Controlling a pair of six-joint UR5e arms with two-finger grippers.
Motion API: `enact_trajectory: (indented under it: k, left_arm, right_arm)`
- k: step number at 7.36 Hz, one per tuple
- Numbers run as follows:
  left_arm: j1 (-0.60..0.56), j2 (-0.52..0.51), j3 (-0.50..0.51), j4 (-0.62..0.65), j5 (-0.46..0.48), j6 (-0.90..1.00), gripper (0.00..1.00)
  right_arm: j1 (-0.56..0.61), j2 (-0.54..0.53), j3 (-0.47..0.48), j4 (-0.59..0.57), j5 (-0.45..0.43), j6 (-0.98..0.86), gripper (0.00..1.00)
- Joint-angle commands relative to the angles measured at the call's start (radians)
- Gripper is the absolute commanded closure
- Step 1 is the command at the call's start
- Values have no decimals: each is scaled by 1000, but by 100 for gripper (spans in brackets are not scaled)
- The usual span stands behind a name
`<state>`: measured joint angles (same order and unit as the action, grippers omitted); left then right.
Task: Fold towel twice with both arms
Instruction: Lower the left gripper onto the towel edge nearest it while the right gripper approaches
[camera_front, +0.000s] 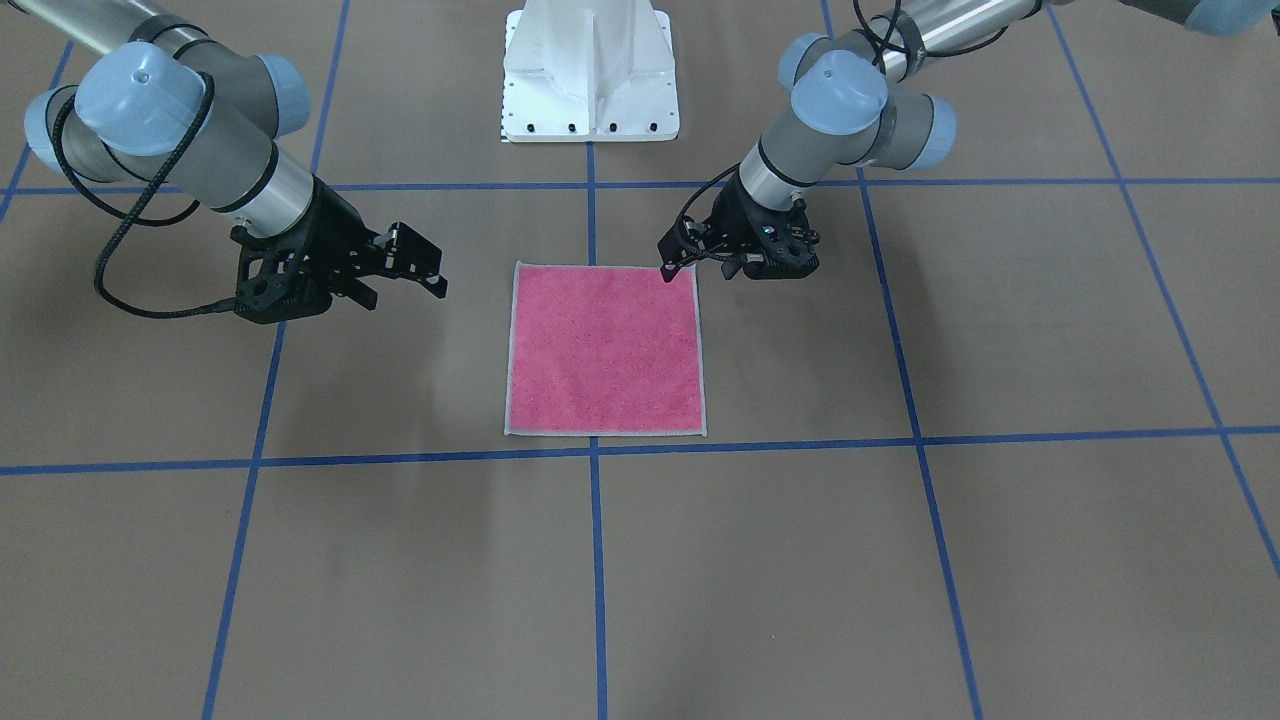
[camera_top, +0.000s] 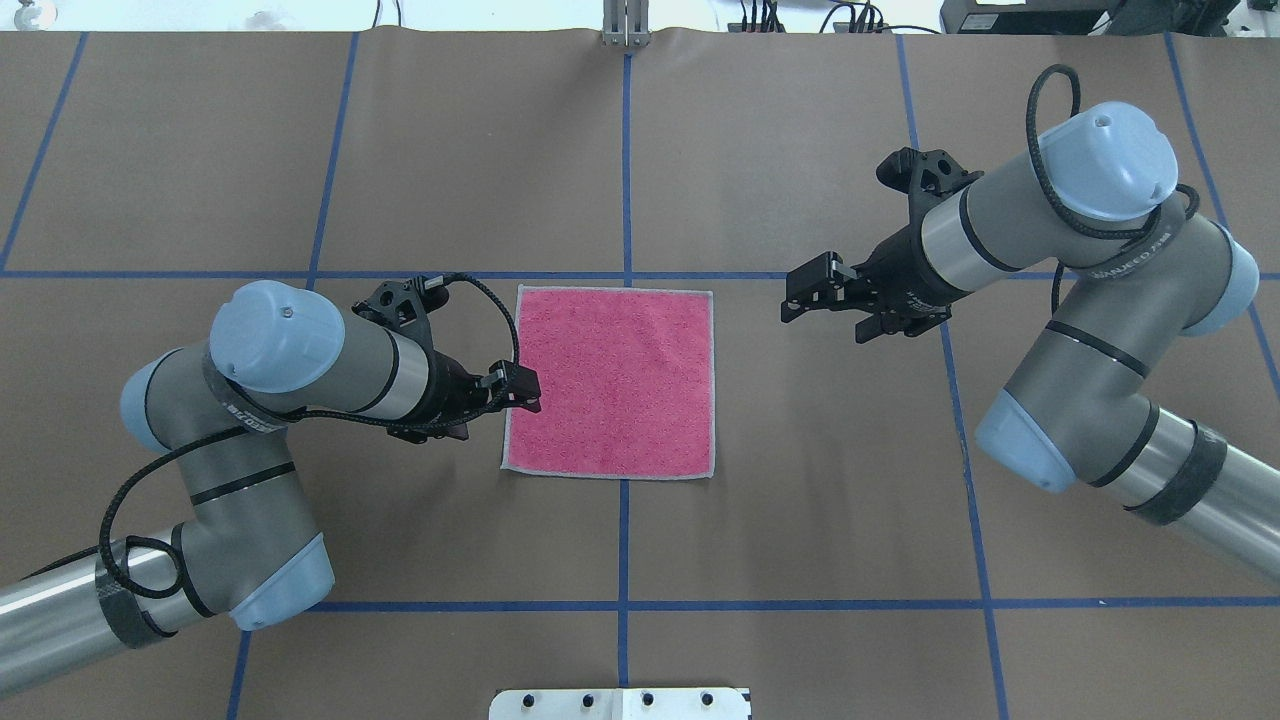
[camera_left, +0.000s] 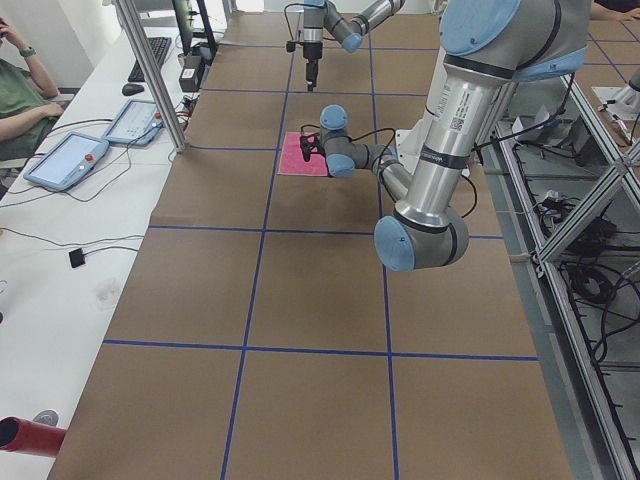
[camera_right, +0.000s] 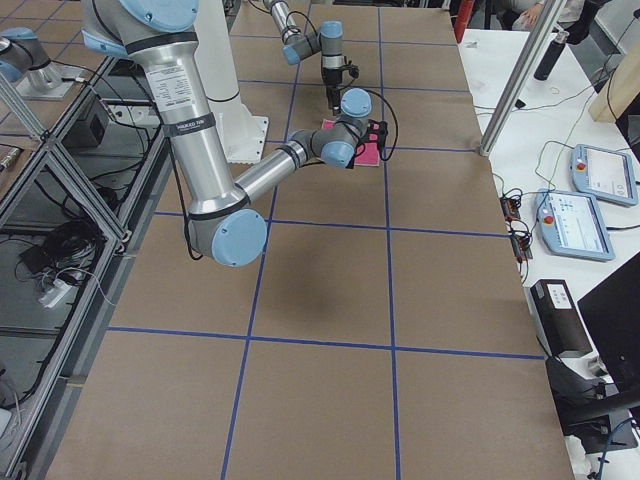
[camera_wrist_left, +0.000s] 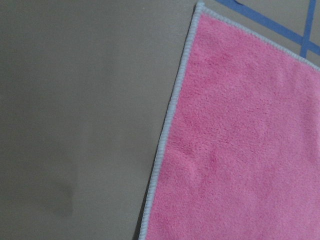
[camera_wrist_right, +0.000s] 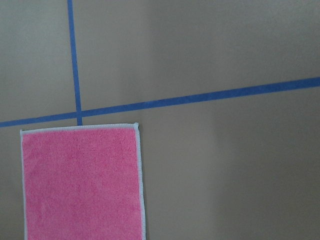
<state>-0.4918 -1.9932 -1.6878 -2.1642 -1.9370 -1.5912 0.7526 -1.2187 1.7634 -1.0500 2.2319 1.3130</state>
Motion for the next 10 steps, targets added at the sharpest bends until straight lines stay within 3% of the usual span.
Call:
enact_trajectory:
  k: [1,10]
  left_arm:
    - [15,-4,5,1,7,-1,9]
    - [33,-6,28,0,7,0,37]
  right_arm:
    - [-15,1,-4,13,0,2,1]
    - [-18,2,-9,13,2,-6,1]
